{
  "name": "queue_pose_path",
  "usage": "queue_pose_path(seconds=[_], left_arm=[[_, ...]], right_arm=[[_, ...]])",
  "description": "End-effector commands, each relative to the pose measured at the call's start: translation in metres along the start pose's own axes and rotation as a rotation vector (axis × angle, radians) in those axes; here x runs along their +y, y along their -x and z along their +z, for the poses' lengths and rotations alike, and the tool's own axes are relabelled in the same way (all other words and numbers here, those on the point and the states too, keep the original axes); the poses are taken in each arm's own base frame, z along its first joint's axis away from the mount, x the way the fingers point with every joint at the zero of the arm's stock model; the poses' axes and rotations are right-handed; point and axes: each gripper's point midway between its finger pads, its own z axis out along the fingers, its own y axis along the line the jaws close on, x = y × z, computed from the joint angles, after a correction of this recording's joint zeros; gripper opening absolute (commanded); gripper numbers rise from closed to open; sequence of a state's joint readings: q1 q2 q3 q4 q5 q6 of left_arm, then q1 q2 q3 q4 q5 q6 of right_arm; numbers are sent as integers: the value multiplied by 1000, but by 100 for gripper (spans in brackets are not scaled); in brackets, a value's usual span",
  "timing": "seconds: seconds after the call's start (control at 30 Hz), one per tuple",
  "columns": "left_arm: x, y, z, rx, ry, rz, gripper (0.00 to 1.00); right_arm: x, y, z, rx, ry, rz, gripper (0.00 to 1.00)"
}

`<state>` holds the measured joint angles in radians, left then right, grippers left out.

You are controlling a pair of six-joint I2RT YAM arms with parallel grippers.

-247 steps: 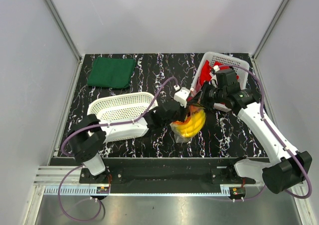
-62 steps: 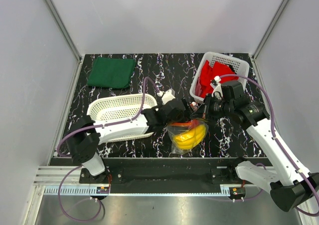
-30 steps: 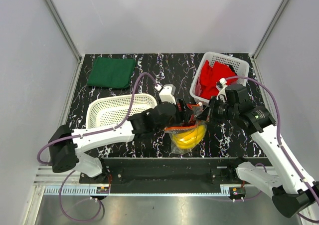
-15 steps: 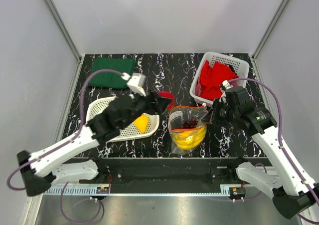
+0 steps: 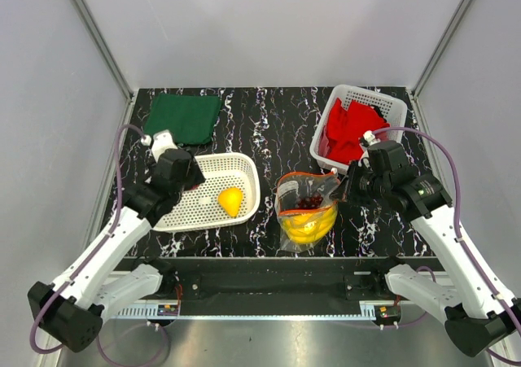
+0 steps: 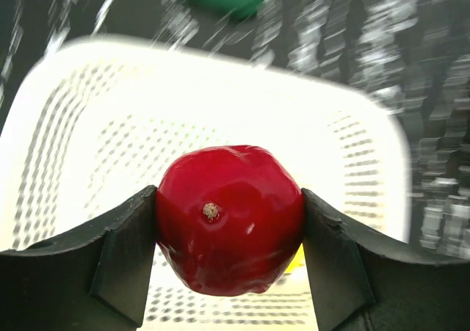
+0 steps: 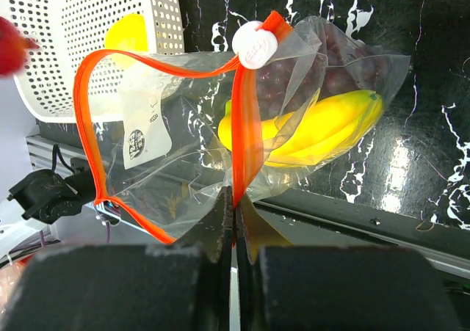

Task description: Open the zip-top bag and remove the fake food

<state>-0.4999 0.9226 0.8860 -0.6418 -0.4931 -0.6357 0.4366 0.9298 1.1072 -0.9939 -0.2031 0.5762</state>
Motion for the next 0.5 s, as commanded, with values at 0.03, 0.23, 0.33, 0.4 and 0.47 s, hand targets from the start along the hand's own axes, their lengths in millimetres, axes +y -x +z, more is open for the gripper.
queue_pose_path(seconds=[0.03, 0.23, 0.33, 0.4, 0.47], left_arm=[[26, -73, 13, 218, 79, -88, 0], [32, -111, 13, 303, 79, -172, 10], [34, -112, 11, 295, 72, -176, 40], [32, -110, 9, 290, 55, -174, 67], [28, -104, 6, 280, 16, -138, 99]], right_arm=[[13, 11, -11, -32, 36, -23, 0], [15, 10, -10, -24, 45, -18, 0], [17, 10, -9, -19, 57, -17, 0], [17, 8, -9, -16, 62, -14, 0], [20, 8, -9, -12, 77, -14, 0]])
